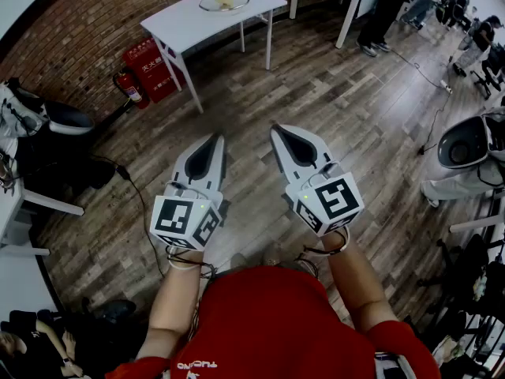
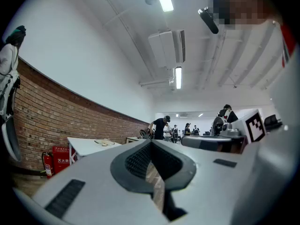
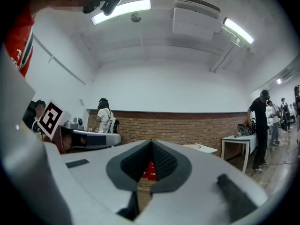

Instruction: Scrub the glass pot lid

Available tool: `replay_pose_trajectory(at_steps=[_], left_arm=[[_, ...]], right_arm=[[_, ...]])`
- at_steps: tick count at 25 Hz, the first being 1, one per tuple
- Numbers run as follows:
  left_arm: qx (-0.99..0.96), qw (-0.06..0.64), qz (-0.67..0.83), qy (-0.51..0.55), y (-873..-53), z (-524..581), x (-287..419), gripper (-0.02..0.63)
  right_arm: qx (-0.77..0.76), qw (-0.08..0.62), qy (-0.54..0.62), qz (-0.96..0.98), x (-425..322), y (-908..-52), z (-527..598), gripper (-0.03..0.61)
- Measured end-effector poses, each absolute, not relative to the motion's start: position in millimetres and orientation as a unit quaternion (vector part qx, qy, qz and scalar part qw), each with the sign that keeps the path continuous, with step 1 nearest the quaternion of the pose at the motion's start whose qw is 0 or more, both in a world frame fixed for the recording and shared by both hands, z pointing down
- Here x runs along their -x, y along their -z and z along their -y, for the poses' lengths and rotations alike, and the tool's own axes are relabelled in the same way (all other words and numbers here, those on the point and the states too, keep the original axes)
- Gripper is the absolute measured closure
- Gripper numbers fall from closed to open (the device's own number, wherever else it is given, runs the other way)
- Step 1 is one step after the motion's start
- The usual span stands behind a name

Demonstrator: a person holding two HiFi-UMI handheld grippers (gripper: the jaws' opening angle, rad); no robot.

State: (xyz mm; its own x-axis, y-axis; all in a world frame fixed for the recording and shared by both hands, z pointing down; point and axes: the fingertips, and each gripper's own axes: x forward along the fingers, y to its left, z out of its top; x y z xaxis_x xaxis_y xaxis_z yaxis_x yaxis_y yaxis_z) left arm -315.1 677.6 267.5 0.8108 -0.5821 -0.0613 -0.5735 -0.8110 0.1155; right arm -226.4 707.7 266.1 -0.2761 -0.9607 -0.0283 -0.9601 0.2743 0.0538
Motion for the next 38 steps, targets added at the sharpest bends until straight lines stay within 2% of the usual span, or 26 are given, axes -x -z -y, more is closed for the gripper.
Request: replay_pose_trajectory(at_steps=[24, 38], left_arm=[[-0.937, 0.048, 0.343, 0.040, -266.9, -646.8, 258.8, 0.597], [-0.937, 0.045, 0.344, 0.039, -282.0, -531.0, 229.6, 0.597]], right_arm=[[-0.597, -0.003, 0.025, 0.802, 142.0, -266.5, -681.2, 0.549], [-0.603, 0.006, 0.032, 0.797, 107.9, -275.8, -572.1, 0.549]])
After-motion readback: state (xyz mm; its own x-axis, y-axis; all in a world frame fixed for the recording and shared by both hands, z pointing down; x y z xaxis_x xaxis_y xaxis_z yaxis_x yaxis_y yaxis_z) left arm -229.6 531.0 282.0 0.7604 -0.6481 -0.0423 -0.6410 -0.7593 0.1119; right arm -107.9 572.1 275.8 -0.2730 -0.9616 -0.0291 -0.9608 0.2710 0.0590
